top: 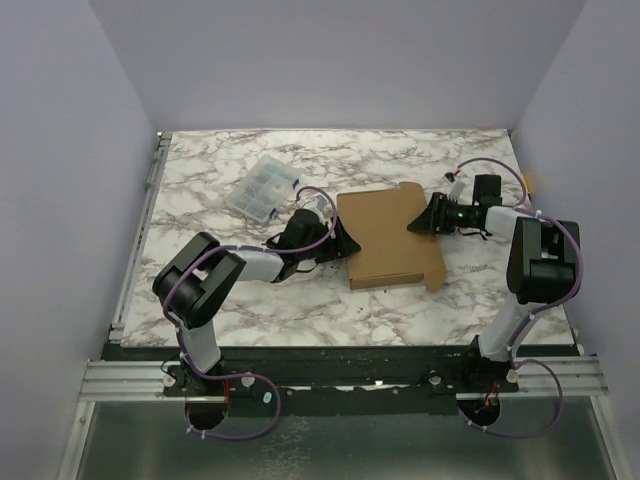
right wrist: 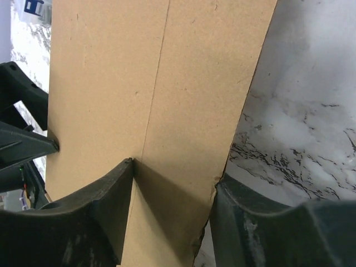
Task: Fold the paper box
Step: Close the paper box at the center of the board.
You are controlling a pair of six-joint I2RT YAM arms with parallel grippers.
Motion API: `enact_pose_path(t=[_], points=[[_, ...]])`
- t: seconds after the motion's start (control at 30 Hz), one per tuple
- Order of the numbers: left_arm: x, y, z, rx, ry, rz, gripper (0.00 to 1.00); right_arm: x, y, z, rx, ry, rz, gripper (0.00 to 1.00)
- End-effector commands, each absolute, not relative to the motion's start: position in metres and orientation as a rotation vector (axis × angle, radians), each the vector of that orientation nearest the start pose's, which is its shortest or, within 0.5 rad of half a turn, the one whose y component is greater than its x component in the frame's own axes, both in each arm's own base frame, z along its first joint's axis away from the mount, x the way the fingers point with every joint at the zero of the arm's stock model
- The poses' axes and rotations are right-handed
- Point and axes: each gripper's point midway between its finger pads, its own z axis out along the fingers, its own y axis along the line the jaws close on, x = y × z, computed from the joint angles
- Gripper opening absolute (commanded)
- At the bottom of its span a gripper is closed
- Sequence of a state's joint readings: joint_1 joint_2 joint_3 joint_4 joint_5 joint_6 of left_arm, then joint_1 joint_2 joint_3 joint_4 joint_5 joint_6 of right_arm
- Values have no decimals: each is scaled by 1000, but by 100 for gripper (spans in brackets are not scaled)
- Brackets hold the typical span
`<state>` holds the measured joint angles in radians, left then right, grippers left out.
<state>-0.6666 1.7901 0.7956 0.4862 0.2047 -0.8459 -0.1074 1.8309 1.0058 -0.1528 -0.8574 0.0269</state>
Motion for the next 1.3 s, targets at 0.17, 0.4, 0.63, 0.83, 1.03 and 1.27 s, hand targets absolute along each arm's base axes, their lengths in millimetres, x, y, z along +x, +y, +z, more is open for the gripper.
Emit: enact_pose_path(t=[0.17,0.4,0.63,0.83,1.03,1.27], points=[[321,-322,60,-214,2265,-1139,82,340,85,-8,-100,2578,980,49],[318,-328,79,-260,2168,-1318,82,339,76,-1,52,2526,1187,35],[315,-341,85,-257,2140,-1445,83,329,77,-4,164,2513,1386,27],[313,-338,76,-291,2162,-1433,85,330,56,-11,328,2508,1389,20],[308,-343,71,-294,2180,-1451,85,330,48,-14,386,2487,1426,19],[304,-369,90,-251,2124,-1557,85,330,47,-14,387,2489,1417,19]])
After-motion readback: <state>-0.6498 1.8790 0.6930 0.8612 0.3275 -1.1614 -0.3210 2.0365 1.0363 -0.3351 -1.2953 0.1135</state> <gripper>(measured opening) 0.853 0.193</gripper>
